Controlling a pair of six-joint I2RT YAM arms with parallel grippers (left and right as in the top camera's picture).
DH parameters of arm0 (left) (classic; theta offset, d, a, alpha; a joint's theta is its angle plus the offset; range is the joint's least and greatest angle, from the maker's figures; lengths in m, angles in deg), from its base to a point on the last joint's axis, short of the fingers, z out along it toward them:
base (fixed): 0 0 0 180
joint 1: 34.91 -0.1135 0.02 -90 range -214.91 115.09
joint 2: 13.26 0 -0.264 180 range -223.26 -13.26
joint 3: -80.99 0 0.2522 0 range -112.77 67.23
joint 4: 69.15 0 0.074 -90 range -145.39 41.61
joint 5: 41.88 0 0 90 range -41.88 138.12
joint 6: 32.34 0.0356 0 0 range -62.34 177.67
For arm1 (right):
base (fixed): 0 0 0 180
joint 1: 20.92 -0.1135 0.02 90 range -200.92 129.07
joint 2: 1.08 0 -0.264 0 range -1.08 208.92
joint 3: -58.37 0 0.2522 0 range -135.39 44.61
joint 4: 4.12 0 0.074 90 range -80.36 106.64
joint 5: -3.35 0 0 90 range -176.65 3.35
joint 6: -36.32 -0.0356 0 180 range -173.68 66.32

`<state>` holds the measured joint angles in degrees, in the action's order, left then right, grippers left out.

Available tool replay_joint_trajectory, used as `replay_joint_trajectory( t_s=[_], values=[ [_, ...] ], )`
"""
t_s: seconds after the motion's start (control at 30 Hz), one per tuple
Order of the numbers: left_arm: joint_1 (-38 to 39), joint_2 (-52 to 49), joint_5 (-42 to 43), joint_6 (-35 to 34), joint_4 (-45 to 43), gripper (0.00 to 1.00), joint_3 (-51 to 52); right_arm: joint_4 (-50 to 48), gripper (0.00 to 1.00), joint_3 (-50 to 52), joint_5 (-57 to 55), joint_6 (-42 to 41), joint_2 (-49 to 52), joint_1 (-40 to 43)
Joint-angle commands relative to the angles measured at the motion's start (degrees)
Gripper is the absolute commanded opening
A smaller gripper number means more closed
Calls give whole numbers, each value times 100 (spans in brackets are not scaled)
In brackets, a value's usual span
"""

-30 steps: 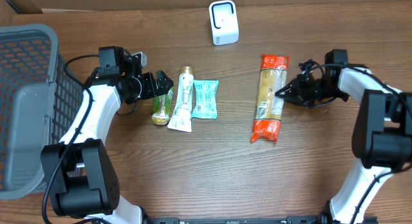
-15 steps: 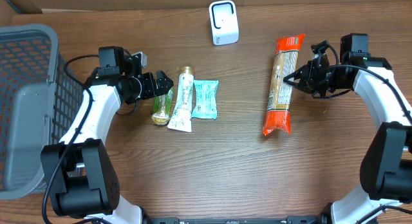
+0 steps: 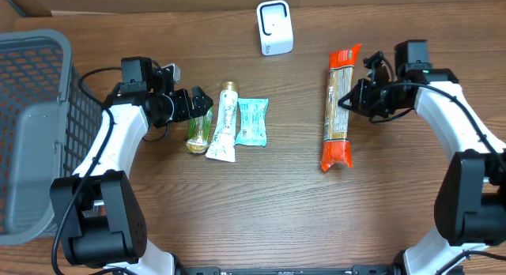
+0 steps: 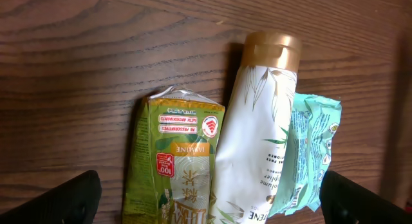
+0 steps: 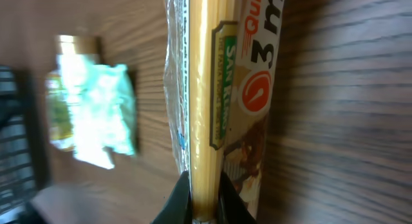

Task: Scan the item barcode
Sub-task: 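Grip the spaghetti pack with the right gripper and lift it upward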

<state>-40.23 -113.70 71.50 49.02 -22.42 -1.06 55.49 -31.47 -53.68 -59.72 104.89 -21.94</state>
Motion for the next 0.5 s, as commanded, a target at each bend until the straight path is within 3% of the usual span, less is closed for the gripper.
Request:
replay_joint_trajectory(
  t_s=[0.0,0.13,0.33,0.47],
  values=[
    [-26,-4,2,48,-4,99,-74,-46,4,-140,-632,-13,205,-66],
    [-26,-4,0,48,-2,100,-74,-31,4,-140,-1071,-7,509,-63],
    [-26,-4,2,48,-2,100,-74,-116,44,-140,-1130,61,973,-66],
    [-26,-4,2,48,-2,99,-74,-286,59,-140,-975,184,1333,-81]
  ],
)
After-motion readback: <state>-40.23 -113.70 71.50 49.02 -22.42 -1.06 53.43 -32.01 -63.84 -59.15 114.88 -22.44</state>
